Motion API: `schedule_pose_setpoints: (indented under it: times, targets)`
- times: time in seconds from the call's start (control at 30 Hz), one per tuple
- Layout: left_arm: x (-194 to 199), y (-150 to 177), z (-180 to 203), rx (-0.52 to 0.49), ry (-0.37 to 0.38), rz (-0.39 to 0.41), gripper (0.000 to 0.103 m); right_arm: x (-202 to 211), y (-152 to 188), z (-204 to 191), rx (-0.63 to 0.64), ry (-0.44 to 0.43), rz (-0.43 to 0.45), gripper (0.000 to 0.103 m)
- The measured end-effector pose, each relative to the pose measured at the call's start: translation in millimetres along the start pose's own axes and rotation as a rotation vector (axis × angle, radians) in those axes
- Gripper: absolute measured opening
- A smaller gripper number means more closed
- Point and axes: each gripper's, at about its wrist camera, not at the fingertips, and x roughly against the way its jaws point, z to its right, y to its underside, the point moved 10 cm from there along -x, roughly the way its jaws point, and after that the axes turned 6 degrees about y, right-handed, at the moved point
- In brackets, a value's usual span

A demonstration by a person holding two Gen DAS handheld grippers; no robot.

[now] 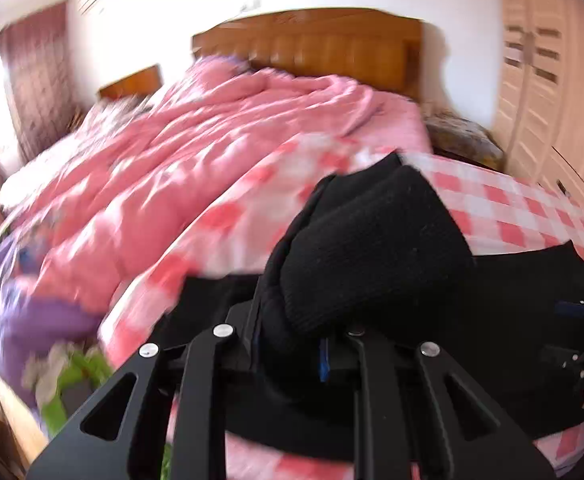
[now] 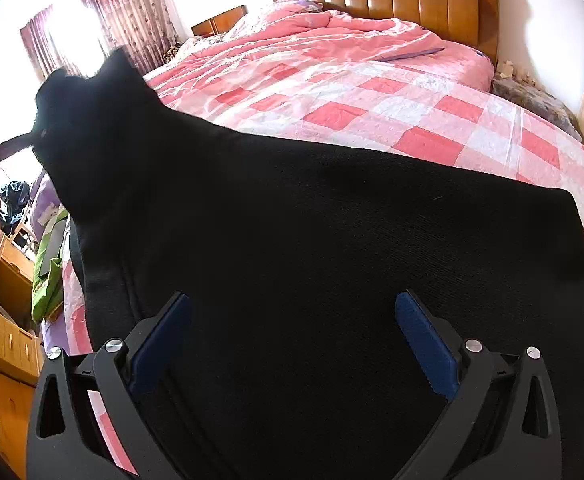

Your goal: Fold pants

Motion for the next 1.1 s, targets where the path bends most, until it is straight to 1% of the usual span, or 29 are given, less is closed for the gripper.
schedule_pose_setpoints:
  times: [0.03, 0.1, 0.13, 0.2, 0.23, 0.27, 0.3, 0.37, 0.4, 0.5, 0.53, 0.57, 0.6, 0.7, 0.73, 0.77, 0.8, 0.83, 0.87, 0.9, 0.93, 0.97, 1.0, 1.03, 1.07, 1.1]
  targets:
    - [-4.5, 9.1, -12.1, 0.027, 0.003, -0.035, 0.02, -0.2, 0.1, 0.1, 0.002, 0.003, -0.001, 0.099]
    - [-25.8, 29.1, -36.3, 0.08, -0.018, -0.109, 0.02, -0.3, 1.1, -1.1, 0.013, 0.018, -0.006, 0.099]
    - [-37.2, 38.3, -44.1, 0.094, -0.016, -0.14, 0.02, -0.5, 1.5, -1.3, 0.021, 0.026, -0.008, 0.099]
    - [-63.9, 54.9, -63.2, 0.147, -0.012, -0.189, 0.021, 2.6, 2.1, -3.4, 0.035, 0.038, -0.006, 0.099]
    - [-74.3, 62.2, -70.9, 0.184, -0.002, -0.205, 0.021, 6.9, 3.5, -10.3, 0.051, 0.02, -0.005, 0.099]
    - [-79.5, 66.4, -77.8, 0.232, 0.032, -0.202, 0.021, 11.0, 4.9, -18.7, 0.069, -0.008, -0.004, 0.099]
    - [-79.4, 67.2, -83.9, 0.302, 0.082, -0.171, 0.021, 20.5, 6.9, -35.9, 0.114, -0.053, 0.016, 0.099]
    - [-73.5, 67.2, -90.8, 0.381, 0.142, -0.138, 0.021, 33.5, 10.5, -64.8, 0.22, -0.096, 0.061, 0.099]
    - [-71.1, 67.1, -93.2, 0.41, 0.169, -0.128, 0.021, 38.2, 15.8, -86.9, 0.304, -0.125, 0.077, 0.099]
    - [-66.7, 68.8, -92.8, 0.418, 0.181, -0.129, 0.019, 32.9, 25.9, -123.9, 0.402, -0.192, 0.05, 0.097]
    - [-64.7, 68.8, -91.0, 0.407, 0.178, -0.129, 0.018, 29.3, 28.3, -134.8, 0.424, -0.212, 0.04, 0.092]
    - [-63.8, 68.6, -89.4, 0.399, 0.175, -0.129, 0.018, 25.3, 29.9, -142.1, 0.441, -0.218, 0.031, 0.085]
    - [-63.3, 68.4, -88.0, 0.392, 0.171, -0.131, 0.018, 19.5, 31.4, -146.7, 0.457, -0.215, 0.017, 0.081]
    - [-68.7, 66.2, -89.5, 0.397, 0.169, -0.142, 0.018, 0.4, 33.6, -144.1, 0.452, -0.19, -0.03, 0.072]
    - [-69.8, 65.7, -89.8, 0.398, 0.17, -0.142, 0.018, -2.9, 31.2, -140.1, 0.446, -0.181, -0.032, 0.066]
    - [-71.9, 63.9, -90.8, 0.399, 0.173, -0.14, 0.017, -2.1, 31.1, -138.7, 0.439, -0.179, -0.026, 0.06]
    - [-71.2, 62.8, -91.2, 0.403, 0.176, -0.134, 0.016, 0.0, 29.2, -137.3, 0.426, -0.185, -0.026, 0.058]
    - [-70.4, 61.8, -91.2, 0.407, 0.179, -0.128, 0.015, -0.3, 27.6, -135.5, 0.424, -0.182, -0.028, 0.051]
    - [-67.7, 61.0, -90.9, 0.415, 0.184, -0.118, 0.014, -1.0, 27.1, -133.2, 0.432, -0.169, -0.03, 0.047]
    - [-65.2, 59.2, -90.7, 0.423, 0.19, -0.106, 0.014, -1.5, 27.6, -131.6, 0.444, -0.158, -0.029, 0.046]
    - [-63.7, 57.7, -90.7, 0.428, 0.191, -0.098, 0.014, -1.6, 28.0, -132.2, 0.449, -0.154, -0.024, 0.043]
    - [-62.6, 56.6, -90.0, 0.428, 0.19, -0.095, 0.013, -1.9, 28.4, -132.0, 0.454, -0.143, -0.018, 0.037]
    - [-62.3, 55.7, -89.6, 0.427, 0.188, -0.094, 0.013, -1.7, 27.7, -132.6, 0.466, -0.123, -0.004, 0.033]
    - [-61.3, 54.9, -89.3, 0.43, 0.187, -0.092, 0.013, 0.2, 27.1, -134.1, 0.474, -0.109, 0.008, 0.026]
    - [-58.7, 53.1, -89.4, 0.44, 0.191, -0.085, 0.012, 3.4, 25.9, -135.1, 0.484, -0.092, 0.021, 0.015]
    - [-55.2, 50.7, -89.1, 0.447, 0.198, -0.073, 0.012, 9.0, 24.1, -137.4, 0.494, -0.09, 0.035, 0.011]
